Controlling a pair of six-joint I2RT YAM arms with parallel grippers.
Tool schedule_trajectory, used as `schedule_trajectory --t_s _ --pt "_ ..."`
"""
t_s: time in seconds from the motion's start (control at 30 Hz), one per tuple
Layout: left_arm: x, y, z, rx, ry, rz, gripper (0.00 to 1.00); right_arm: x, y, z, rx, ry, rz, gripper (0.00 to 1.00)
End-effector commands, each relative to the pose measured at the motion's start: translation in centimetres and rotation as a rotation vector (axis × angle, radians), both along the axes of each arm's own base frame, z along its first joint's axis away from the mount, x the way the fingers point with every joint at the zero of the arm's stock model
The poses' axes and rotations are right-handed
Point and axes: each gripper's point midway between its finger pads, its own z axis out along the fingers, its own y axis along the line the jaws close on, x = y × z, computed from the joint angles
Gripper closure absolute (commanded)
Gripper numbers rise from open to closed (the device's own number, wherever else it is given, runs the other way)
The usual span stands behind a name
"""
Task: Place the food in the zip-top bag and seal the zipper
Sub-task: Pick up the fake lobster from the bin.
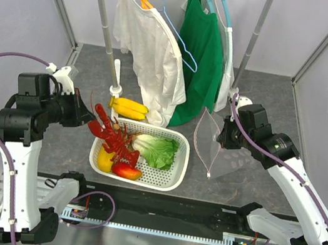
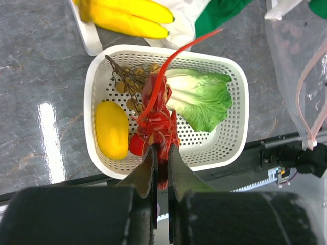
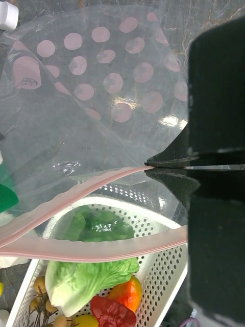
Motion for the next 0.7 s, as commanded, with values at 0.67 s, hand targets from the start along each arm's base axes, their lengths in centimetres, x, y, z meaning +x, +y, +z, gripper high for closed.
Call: schedule_trajectory --t_s 0.67 --pt "-1.7 -5.6 5.3 -0.243 -0.138 -0.283 0.98 0.9 0.4 2.9 0.051 -0.084 -0.011 1.00"
